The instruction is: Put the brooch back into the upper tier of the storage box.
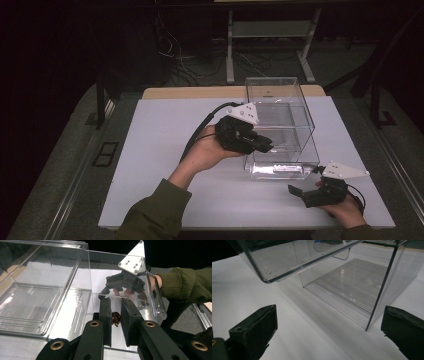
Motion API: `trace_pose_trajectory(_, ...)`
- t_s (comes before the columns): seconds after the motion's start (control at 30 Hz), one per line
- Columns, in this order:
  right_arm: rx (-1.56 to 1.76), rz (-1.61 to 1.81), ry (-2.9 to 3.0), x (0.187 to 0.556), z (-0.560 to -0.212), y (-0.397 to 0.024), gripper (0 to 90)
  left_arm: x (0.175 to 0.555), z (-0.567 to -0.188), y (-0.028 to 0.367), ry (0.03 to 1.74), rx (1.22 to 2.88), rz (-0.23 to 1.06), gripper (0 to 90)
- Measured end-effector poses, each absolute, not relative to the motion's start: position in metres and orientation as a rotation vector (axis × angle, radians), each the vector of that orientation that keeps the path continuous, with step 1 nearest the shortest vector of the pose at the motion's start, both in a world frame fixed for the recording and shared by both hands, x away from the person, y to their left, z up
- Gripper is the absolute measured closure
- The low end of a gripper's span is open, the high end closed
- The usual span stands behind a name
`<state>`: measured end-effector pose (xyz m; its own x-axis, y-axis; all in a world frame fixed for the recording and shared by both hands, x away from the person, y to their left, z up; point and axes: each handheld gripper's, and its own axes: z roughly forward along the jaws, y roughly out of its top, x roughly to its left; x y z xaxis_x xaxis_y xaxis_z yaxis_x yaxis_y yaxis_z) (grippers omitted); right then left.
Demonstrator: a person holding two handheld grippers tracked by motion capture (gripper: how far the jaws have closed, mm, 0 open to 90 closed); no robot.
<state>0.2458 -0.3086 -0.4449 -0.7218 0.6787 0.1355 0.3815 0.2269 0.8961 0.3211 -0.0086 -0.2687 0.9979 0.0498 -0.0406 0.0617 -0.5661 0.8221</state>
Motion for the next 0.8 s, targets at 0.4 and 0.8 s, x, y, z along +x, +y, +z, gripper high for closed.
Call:
trace_pose_trajectory(0.4,0.992,1.493,2.221,0.2458,-0.4448,-0.3086,0.4,0.3215,-0.2698,-0.0109,0.066,2.173,-0.015,75.1)
trace_pose_trajectory(0.8,0.991,1.492,2.222,0.2458,-0.4450,-0.3086,0.4,0.3207,-0.2670,-0.0022,0.086,2.115,-0.020,65.4)
